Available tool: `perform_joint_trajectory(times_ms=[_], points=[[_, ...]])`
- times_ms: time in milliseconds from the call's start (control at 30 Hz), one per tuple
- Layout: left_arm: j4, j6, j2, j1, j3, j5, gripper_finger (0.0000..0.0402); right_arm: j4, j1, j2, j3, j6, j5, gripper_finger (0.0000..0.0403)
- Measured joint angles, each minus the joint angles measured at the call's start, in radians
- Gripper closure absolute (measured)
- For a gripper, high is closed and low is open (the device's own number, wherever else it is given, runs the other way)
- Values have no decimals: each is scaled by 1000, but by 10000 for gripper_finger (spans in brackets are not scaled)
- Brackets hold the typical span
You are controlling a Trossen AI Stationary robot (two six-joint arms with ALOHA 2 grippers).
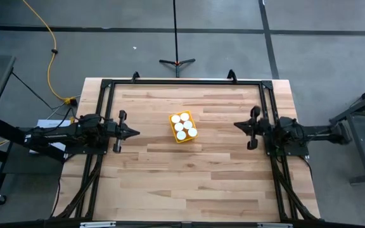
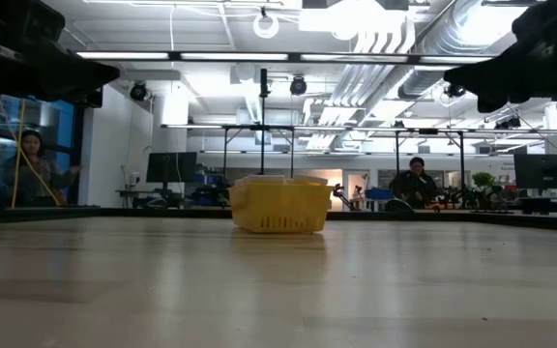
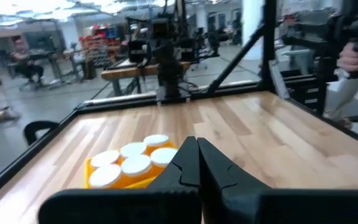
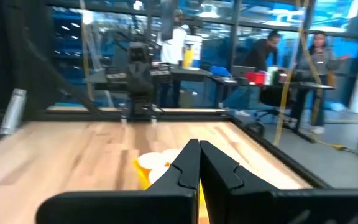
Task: Pick and place pill bottles into a basket
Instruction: Return to Home Position
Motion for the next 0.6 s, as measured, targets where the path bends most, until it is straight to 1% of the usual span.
perform_joint_trajectory(times_ms=[67,133,233,300,367,500,600], points=[[-35,-3,0,0,18,-26,378,-2,-24,0,0,-19,6,403],[-55,-15,0,0,32,-29,375,1,-40,0,0,-25,5,403],[-30,-34,0,0,32,11,373,-13,-50,0,0,-2,-6,403],[-30,-43,-1,0,23,17,378,-34,-49,0,0,12,-17,403],[-33,-57,0,0,8,8,378,-43,-49,0,0,20,-26,403],[37,-58,-1,0,-3,-1,378,-53,-49,0,-1,22,-25,403],[27,-63,-1,0,-6,-35,373,-52,-49,0,-1,22,-23,403]])
